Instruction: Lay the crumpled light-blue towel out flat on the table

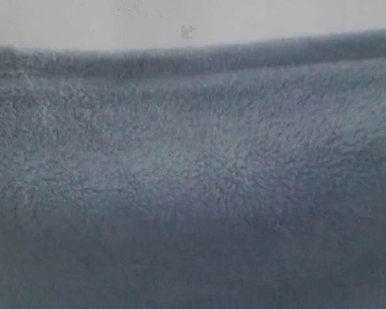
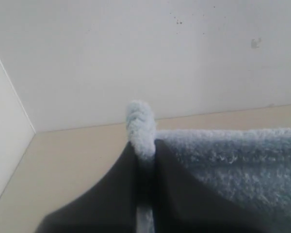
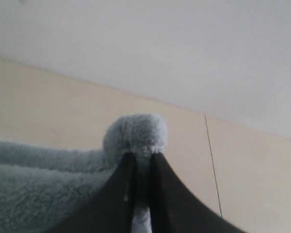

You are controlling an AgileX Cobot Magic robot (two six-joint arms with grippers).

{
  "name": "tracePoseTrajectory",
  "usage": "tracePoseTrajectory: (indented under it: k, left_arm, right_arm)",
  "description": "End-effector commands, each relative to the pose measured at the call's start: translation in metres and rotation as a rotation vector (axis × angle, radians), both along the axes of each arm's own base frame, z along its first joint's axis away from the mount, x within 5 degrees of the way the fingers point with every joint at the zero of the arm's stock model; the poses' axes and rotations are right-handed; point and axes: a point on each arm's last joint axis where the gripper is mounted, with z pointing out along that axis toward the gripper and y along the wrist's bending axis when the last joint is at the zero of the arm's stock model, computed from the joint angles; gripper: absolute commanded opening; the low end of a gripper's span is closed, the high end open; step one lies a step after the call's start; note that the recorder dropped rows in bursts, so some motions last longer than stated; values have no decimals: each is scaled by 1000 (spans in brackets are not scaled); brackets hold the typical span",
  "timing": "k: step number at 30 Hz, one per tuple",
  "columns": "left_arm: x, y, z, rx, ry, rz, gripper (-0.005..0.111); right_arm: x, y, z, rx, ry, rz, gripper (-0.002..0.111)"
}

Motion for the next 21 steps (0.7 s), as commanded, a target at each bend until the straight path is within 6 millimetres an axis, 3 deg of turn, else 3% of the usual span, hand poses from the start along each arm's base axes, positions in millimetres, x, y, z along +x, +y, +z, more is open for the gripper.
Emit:
tracePoseTrajectory:
  k: [1, 7, 13, 17, 21]
  left_arm:
    - [24, -3, -11, 10, 51, 39, 4]
    - [94, -22, -57, 61, 261, 15, 4]
    - [169, -39, -98, 132, 399, 18, 4]
    - [219, -38, -126, 140, 464, 77, 4]
    - [269, -28, -150, 121, 522, 105, 4]
  right_arm:
    - [37, 4, -47, -69, 174, -50, 8]
    - [102, 22, -87, -71, 229, -10, 8]
    - [186, 43, -130, -128, 354, 29, 8]
    - [248, 45, -181, -107, 453, 22, 8]
    - [307, 37, -212, -55, 560, 13, 8]
